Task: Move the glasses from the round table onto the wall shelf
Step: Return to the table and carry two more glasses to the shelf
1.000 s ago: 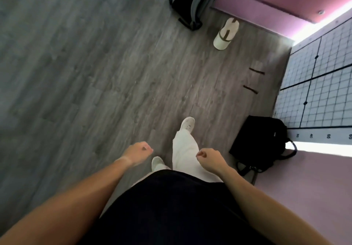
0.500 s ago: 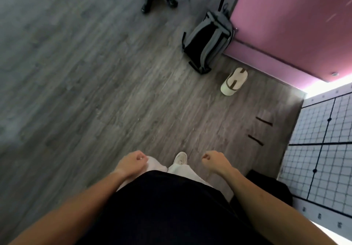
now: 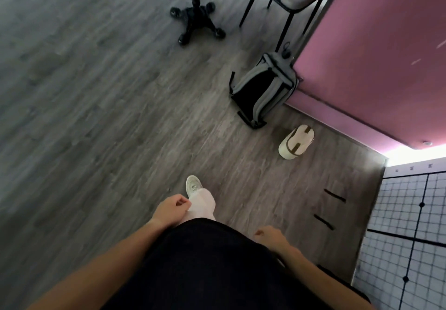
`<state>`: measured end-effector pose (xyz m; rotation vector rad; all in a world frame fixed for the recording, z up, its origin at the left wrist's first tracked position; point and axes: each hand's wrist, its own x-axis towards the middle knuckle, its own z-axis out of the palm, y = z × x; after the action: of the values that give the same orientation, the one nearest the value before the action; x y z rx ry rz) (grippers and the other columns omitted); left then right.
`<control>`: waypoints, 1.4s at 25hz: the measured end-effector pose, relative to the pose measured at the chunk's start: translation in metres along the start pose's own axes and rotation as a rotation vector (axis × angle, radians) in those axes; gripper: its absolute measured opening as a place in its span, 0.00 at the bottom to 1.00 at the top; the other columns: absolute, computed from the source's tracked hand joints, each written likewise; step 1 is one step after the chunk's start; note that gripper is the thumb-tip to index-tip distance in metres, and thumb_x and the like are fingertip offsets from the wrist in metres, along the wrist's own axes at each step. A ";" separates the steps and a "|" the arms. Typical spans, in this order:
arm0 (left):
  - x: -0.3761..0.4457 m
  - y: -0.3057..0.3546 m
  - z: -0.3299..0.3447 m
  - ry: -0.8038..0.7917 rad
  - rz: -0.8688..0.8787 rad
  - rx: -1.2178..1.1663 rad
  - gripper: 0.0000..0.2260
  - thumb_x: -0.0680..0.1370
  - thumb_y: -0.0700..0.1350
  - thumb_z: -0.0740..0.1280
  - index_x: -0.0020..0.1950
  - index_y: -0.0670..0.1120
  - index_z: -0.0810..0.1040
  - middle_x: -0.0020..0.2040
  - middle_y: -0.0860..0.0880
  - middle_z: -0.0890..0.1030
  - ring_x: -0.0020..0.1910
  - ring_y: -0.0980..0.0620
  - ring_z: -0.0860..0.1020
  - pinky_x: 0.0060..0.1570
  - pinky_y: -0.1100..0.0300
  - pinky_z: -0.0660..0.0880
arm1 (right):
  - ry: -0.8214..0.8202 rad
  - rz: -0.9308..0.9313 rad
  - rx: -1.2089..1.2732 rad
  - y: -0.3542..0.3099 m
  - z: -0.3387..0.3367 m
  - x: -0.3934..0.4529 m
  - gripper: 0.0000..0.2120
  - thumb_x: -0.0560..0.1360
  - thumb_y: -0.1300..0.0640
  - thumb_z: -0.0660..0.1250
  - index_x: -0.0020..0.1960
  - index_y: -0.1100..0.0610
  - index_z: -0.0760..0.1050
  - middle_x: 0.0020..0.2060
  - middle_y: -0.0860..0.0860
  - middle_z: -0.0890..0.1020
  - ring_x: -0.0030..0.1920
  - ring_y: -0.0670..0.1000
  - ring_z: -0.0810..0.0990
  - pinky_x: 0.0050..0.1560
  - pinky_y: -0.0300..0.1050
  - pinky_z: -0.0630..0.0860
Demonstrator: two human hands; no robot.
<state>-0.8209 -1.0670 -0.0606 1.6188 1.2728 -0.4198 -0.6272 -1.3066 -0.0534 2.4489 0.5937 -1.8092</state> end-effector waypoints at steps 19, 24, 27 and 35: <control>0.219 0.186 -0.157 -0.156 -0.124 0.146 0.05 0.79 0.49 0.67 0.47 0.49 0.80 0.48 0.51 0.83 0.52 0.50 0.81 0.54 0.57 0.75 | 0.226 -0.027 0.184 -0.217 -0.327 0.156 0.13 0.74 0.50 0.59 0.49 0.49 0.81 0.48 0.49 0.84 0.51 0.53 0.81 0.55 0.48 0.76; 0.291 0.297 -0.193 0.028 -0.089 0.131 0.04 0.78 0.50 0.66 0.46 0.52 0.79 0.48 0.52 0.83 0.49 0.50 0.80 0.50 0.57 0.74 | 0.172 -0.094 0.082 -0.250 -0.446 0.195 0.14 0.72 0.52 0.57 0.45 0.52 0.81 0.46 0.50 0.84 0.48 0.53 0.81 0.53 0.49 0.78; 0.323 0.344 -0.218 0.115 -0.079 0.049 0.04 0.78 0.50 0.66 0.47 0.53 0.80 0.46 0.53 0.83 0.48 0.50 0.80 0.50 0.58 0.73 | 0.166 -0.117 0.031 -0.259 -0.491 0.210 0.14 0.73 0.52 0.58 0.47 0.54 0.81 0.46 0.50 0.84 0.50 0.54 0.80 0.56 0.51 0.78; 0.401 0.406 -0.257 0.080 -0.121 -0.035 0.04 0.75 0.49 0.68 0.41 0.54 0.81 0.42 0.57 0.83 0.45 0.56 0.81 0.46 0.59 0.73 | 0.052 -0.019 0.013 -0.298 -0.555 0.256 0.13 0.74 0.54 0.58 0.48 0.54 0.81 0.48 0.51 0.84 0.50 0.54 0.81 0.54 0.48 0.78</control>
<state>-0.3851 -0.6184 -0.0524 1.5475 1.4357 -0.4088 -0.1544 -0.8178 -0.0566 2.5143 0.6122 -1.7672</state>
